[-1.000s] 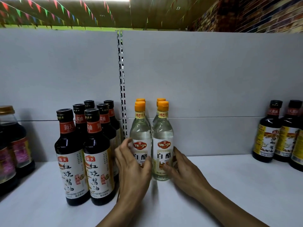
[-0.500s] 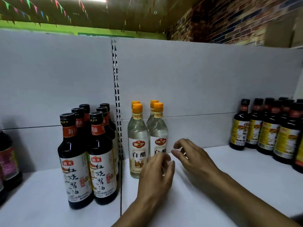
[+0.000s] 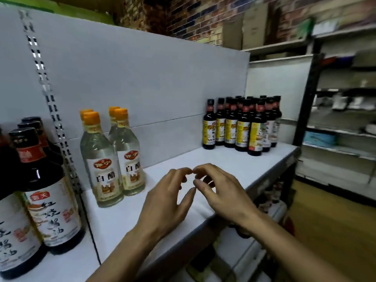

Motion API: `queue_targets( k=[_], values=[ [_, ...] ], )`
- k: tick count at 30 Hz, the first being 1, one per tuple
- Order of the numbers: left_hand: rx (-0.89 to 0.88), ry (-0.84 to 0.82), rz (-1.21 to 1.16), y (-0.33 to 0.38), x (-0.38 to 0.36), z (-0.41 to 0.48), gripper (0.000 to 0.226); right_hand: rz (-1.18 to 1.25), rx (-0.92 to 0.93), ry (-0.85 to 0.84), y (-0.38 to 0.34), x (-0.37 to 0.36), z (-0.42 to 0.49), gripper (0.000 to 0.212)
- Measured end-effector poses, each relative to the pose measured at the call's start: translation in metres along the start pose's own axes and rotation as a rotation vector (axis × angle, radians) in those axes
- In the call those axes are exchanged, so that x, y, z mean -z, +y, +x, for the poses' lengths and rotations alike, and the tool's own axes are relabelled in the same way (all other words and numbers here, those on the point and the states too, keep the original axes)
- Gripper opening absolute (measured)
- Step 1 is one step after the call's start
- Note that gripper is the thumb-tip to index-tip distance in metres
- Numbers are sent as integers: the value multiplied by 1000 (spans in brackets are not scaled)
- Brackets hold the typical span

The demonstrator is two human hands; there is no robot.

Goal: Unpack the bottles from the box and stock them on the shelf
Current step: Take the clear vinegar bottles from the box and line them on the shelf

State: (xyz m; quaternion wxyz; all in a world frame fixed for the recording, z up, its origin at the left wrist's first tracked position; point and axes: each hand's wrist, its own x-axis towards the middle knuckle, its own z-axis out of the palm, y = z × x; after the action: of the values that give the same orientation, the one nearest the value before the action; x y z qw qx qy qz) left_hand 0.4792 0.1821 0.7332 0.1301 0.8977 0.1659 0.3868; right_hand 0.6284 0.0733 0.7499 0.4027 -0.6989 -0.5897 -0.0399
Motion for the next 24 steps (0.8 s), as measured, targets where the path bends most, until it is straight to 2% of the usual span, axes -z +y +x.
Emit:
queue_targets(
  k=[5, 12, 16, 24],
  values=[
    [-130, -228, 37, 18, 2, -7, 45, -55, -85, 17, 12, 33, -45, 25],
    [-234, -344, -21, 74, -16, -17, 58, -88, -168, 67, 38, 60, -86, 26],
    [-240, -365, -96, 107, -55, -18, 59, -64, -219, 71, 59, 73, -112, 26],
    [-176, -573, -220, 160, -163, -30, 52, -94, -437, 41, 125, 117, -195, 26]
  ],
)
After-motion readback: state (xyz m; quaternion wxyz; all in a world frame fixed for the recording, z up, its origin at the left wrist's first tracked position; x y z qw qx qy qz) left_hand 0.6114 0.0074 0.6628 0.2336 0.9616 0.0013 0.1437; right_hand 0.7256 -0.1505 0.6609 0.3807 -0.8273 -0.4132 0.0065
